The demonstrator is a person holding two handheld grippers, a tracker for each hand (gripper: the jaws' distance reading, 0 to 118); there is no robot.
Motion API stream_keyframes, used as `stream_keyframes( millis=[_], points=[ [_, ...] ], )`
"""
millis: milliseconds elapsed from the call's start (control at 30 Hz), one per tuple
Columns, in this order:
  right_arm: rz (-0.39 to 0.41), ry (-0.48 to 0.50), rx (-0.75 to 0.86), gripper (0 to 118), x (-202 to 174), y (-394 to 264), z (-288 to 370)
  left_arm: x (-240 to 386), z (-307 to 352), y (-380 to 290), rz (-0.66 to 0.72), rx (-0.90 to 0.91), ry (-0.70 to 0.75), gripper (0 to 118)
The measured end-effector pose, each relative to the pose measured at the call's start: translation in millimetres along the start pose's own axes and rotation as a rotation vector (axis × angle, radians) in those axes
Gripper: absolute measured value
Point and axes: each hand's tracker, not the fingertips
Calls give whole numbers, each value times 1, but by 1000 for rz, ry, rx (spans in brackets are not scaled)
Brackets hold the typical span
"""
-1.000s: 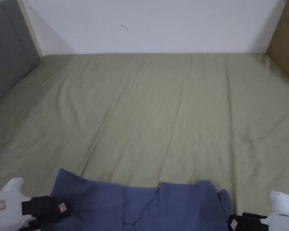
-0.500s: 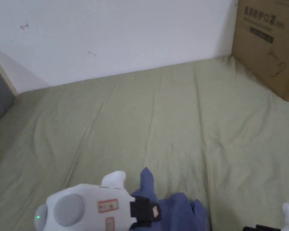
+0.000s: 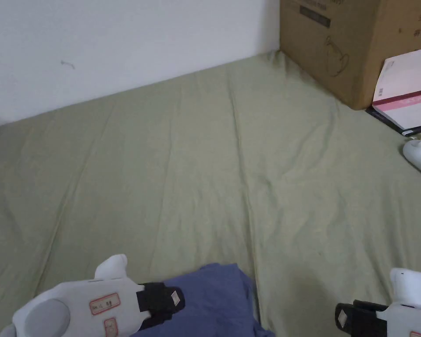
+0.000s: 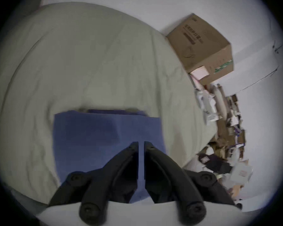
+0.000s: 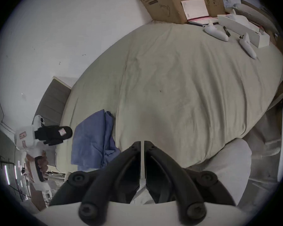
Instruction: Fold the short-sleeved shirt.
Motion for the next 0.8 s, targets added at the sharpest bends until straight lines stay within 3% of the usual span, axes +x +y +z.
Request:
stream_keyframes(
  millis=[167, 367, 567, 667, 733, 800],
  points=[
    [20, 10, -12, 4, -9, -3, -9, 6, -41, -29, 8, -117, -125, 2],
    [27, 19, -23, 4, -12, -3, -12, 43, -83, -49, -123, -187, -60, 0],
    [26, 7, -20, 4, -11, -2, -8, 69, -92, -50, -165, -209, -68, 0],
    [22, -8, -12, 4, -12, -1, -5, 76, -89, -58, -130, -215, -178, 0],
    [22, -12, -9, 4, -15, 1, -2, 81, -96, -70, -143, -313, -285, 0],
    [33, -19, -5, 4, -20, 1, 2, 84, -99, -80, -165, -313, -263, 0]
  ],
)
